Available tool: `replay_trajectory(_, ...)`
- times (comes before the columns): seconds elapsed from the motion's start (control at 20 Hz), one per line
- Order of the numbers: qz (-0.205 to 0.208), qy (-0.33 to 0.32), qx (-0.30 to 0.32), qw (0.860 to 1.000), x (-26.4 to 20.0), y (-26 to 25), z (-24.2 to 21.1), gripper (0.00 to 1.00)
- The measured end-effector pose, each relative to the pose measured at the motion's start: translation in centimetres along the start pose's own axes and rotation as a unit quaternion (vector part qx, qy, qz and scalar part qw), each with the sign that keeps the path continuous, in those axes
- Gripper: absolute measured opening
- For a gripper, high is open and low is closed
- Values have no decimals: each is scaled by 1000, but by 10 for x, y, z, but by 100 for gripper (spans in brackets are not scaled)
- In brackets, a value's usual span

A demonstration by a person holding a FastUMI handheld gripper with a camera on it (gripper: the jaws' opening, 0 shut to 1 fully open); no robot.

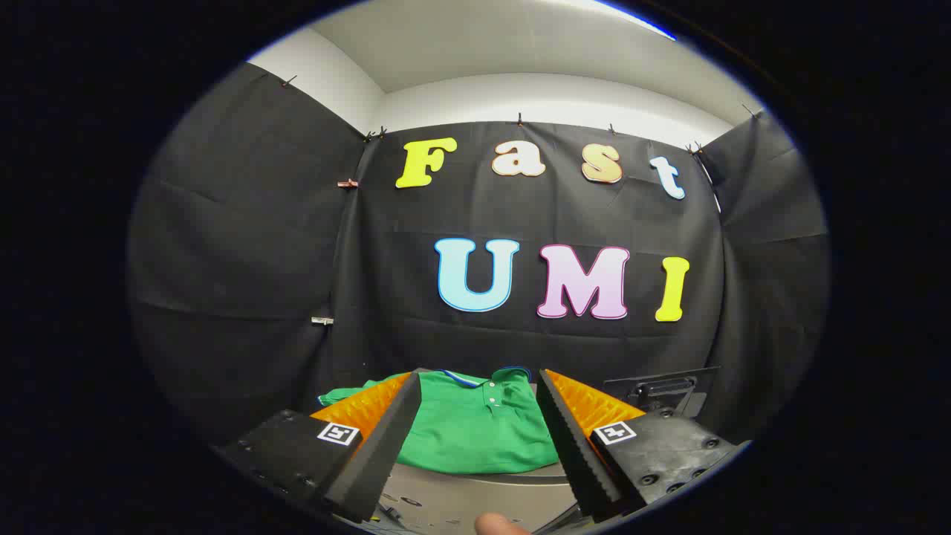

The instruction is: Put the clothes into the washing machine and then close the washing machine lid.

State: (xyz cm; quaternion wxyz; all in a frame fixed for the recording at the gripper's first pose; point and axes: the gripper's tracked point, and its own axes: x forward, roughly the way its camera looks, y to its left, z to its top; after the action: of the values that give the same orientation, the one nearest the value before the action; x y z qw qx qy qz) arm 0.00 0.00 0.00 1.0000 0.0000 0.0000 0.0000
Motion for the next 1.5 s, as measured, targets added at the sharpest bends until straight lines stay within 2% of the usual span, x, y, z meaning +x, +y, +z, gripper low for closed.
replay_trajectory(1.05, 5, 6, -9, 1000, 0, 2, -3, 98)
replay_trajectory(1.2, 32, 33, -10, 999, 9, 11, -14, 98)
replay_trajectory(1.5, 19, 100, 7, 995, 63, -8, -29, 98)
